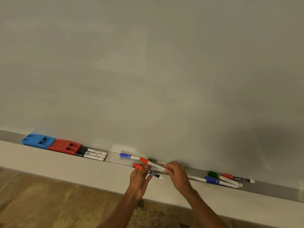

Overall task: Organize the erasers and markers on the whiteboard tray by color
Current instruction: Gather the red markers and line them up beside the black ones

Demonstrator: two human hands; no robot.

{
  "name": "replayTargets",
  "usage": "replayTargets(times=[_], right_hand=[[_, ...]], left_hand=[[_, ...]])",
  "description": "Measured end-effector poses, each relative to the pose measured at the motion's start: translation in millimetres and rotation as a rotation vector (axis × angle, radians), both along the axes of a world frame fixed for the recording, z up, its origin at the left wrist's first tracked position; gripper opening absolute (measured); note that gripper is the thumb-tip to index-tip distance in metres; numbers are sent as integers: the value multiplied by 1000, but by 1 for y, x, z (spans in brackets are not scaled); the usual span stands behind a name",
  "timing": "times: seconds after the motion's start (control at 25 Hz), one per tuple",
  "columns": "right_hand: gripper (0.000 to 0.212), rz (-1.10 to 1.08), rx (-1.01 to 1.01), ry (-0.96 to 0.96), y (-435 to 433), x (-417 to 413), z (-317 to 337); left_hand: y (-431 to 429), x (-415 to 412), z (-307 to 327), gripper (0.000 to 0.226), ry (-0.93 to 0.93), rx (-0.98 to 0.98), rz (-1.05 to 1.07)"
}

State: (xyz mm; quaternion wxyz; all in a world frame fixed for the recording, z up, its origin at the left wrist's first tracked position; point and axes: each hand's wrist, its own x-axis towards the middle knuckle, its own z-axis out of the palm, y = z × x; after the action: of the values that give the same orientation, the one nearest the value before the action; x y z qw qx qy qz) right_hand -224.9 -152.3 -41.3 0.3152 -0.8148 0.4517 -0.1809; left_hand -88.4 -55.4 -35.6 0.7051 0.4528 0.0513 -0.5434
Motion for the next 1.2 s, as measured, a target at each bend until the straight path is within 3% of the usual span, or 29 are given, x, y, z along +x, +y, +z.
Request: replayTargets(times=[0.44, 0.64, 0.84, 1.0, 1.08, 1.2], right_hand=[[24, 56, 34, -65, -6, -58, 0], [20, -179, -45, -151, -25, -123, -6], [18, -442, -127, -92, -47, -200, -8], [11, -546, -276, 143, -56, -240, -9], [24, -516, -277, 324, -62, -252, -15], [37, -417, -300, 440, -67, -261, -24]], left_hand=[[-30, -49, -3, 32, -22, -56, -40], [-44, -72, -13, 26, 38, -69, -53], [-59, -89, -19, 21, 80, -48, -34], [-68, -98, -19, 21, 97, -41, -32], [-69, -98, -20, 20, 100, -27, -34], [-70, -96, -20, 20, 104, -9, -27]])
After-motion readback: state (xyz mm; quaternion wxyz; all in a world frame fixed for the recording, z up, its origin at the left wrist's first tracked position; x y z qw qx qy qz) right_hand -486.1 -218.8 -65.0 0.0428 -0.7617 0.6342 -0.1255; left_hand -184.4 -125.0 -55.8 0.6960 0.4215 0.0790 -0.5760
